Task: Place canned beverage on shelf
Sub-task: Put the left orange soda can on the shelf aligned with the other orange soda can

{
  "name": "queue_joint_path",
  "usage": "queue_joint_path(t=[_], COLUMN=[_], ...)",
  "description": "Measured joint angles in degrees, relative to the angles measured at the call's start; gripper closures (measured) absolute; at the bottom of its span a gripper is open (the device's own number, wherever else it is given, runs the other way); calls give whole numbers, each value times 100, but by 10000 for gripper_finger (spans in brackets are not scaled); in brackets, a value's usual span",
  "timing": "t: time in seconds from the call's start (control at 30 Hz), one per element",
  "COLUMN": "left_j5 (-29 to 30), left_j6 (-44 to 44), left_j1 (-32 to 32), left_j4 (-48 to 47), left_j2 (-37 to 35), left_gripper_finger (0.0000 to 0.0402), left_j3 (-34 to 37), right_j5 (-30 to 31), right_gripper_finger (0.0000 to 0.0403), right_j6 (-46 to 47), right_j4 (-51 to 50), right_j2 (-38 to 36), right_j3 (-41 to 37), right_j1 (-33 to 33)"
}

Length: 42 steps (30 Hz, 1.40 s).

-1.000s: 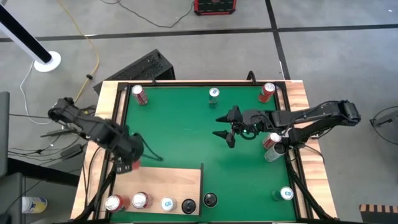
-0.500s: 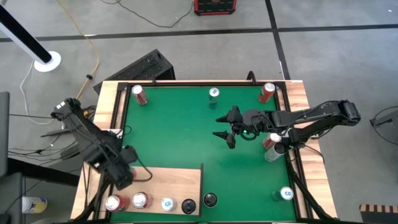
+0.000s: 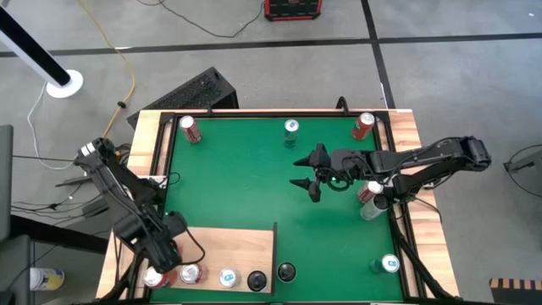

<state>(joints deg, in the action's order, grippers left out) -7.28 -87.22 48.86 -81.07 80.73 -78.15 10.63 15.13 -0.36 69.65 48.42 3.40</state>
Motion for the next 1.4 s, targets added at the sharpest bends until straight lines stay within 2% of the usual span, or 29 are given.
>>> queue_joint_path(t=[0.63,1.2,1.4], left_j5=[185,2,0], left_j6=[-752,-634,-407], left_j1=[347,376,335], left_j4=[231,530,530], left_j2=[5,0,0], left_gripper_finger=[152,152,134], left_j3=[4,264,264], right_j5=[-4,-9,-9], right_gripper_finger=[67,67,67], right_j6=[-59,-57,-57], right_j4=[0,1,0], right_j2=[0,0,0], right_j3=[0,0,0], right_j1=[0,0,0])
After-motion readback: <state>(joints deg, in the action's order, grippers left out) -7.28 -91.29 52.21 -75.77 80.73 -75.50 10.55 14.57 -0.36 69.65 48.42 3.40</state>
